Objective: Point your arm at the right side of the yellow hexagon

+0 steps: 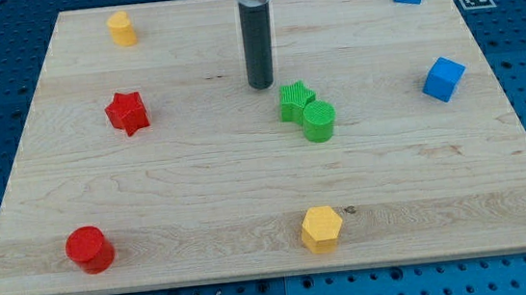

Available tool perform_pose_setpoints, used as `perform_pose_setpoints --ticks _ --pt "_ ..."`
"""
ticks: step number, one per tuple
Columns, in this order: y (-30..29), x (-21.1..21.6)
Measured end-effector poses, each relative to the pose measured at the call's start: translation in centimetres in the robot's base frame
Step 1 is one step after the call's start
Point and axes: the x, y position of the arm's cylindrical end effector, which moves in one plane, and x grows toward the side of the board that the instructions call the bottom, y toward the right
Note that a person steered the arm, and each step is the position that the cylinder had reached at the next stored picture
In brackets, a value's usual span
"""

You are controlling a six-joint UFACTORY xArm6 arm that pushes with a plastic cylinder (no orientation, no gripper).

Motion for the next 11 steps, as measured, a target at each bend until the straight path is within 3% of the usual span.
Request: perform_pose_setpoints --ticks 3,5,7,10,11 --pt "9.0 0.7" --pt "11.7 4.4" --pt "15.4 11.8" --pt "11.9 23.8" --pt "9.7 24.5"
